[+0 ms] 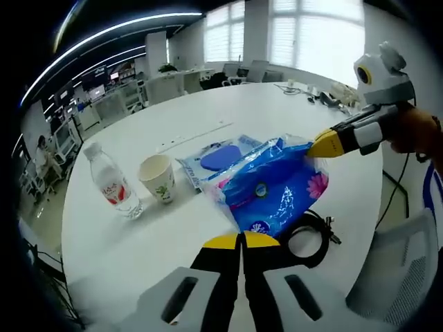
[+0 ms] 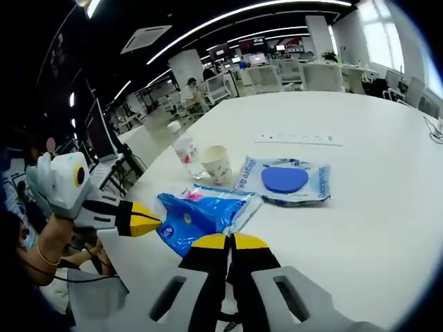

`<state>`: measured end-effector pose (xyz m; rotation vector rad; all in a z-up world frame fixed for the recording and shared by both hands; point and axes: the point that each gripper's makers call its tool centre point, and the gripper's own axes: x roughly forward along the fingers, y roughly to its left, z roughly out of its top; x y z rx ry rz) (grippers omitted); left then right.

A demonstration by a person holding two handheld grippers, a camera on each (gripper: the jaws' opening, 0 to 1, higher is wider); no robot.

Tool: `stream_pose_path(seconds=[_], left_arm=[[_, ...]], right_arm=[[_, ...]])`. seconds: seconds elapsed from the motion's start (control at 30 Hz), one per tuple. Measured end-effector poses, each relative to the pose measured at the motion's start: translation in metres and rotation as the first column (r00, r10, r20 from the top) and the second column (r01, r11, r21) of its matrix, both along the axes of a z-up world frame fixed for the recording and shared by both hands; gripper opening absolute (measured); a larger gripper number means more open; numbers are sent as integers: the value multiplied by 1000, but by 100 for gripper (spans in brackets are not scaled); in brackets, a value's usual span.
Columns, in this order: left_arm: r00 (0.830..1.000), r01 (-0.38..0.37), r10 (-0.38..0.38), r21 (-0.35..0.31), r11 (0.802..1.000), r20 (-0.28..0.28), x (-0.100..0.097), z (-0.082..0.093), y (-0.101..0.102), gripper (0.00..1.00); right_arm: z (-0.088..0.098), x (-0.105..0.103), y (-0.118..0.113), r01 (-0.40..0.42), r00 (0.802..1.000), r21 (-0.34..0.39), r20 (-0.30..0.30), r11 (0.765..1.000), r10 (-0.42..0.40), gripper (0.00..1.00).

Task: Arrange the tabletop items into an orderly group along one side of the table until the central work area is clear of visible clutter.

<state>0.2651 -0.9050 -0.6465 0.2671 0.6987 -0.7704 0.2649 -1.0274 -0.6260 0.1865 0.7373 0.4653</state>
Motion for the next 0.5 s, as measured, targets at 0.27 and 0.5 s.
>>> stream_pose_path(seconds=[0.27, 0.5], left_arm=[[999, 20, -21, 30, 999, 33, 6, 21, -19, 0], [998, 47, -49, 37, 998, 40, 13, 32, -49, 0]], right_arm=[[13, 4, -18, -7, 1000, 8, 6, 1000, 7, 0], [22, 11, -44, 9, 1000, 2, 13, 1000, -9, 0]])
